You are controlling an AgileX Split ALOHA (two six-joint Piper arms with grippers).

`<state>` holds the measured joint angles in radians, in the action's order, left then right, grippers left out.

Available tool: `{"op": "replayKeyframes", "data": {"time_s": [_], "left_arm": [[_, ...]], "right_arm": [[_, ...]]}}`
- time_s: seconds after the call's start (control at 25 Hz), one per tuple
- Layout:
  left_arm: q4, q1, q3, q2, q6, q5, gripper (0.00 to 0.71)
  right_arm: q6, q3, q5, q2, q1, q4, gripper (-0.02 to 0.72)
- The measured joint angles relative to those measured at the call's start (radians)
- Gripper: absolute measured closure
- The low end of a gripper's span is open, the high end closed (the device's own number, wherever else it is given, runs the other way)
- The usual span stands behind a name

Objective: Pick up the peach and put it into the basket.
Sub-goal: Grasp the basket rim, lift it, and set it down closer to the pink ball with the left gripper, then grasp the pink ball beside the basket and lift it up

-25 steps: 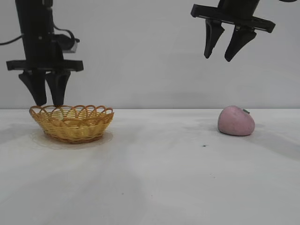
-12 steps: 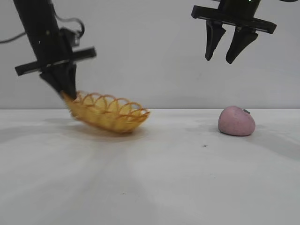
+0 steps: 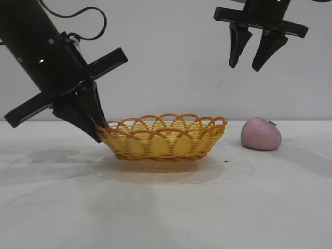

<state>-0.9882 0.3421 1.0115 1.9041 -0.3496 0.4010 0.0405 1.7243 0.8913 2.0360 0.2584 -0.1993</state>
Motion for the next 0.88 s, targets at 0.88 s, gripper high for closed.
{"op": "replayKeyframes", "data": {"time_s": [0.88], "left_arm": [[1.032,-0.251,-0.015,-0.323,0.414,0.245,0.379]], "right_arm": [[0.028,0.0,0.002,0.0,0.0,-0.039,0.382]]}}
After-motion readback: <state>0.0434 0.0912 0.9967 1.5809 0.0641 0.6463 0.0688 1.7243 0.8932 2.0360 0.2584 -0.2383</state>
